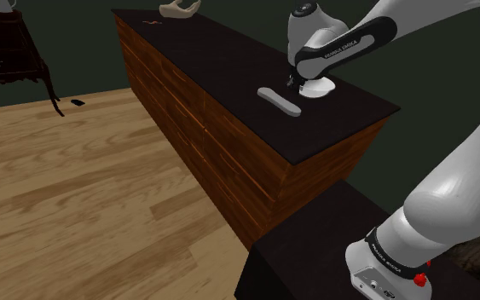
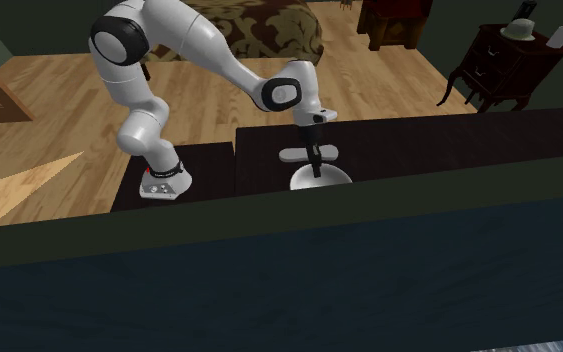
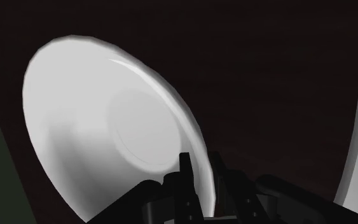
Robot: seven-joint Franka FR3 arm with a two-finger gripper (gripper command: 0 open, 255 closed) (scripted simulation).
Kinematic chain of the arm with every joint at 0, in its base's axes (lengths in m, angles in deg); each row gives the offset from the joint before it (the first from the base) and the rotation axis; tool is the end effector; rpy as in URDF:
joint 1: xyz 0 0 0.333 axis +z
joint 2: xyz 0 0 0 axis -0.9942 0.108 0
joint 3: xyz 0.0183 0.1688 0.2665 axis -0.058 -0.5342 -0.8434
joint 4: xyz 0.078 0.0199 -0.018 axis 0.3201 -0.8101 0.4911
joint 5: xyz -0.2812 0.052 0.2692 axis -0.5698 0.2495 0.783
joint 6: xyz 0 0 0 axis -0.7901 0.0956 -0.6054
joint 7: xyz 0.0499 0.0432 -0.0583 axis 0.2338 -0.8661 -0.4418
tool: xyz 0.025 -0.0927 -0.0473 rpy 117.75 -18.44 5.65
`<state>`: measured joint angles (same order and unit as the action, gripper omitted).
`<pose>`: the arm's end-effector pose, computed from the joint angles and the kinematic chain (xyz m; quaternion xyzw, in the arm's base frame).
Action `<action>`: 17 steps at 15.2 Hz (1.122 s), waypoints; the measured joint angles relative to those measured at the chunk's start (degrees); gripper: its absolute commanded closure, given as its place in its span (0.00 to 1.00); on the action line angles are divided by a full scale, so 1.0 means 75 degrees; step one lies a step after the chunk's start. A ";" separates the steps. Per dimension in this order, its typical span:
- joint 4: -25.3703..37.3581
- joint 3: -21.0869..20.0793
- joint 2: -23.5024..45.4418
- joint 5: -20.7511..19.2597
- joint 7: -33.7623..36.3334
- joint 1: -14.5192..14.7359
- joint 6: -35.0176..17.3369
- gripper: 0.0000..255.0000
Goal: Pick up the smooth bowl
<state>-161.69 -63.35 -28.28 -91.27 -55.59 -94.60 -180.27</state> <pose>0.5538 -0.1428 0.3975 0.9615 0.0030 0.0703 0.2658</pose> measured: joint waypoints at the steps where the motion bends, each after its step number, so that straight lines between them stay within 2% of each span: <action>1: 0.0000 0.0000 0.0000 0.0000 0.0000 0.0000 0.0000 1.00; 6: 0.0043 -0.0004 -0.0046 0.0055 -0.0079 -0.0002 0.0073 1.00; 17: 0.0525 -0.0073 -0.0524 0.0528 -0.0739 0.0047 0.0898 1.00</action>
<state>-157.75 -63.90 -32.21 -87.32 -61.14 -94.25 -173.53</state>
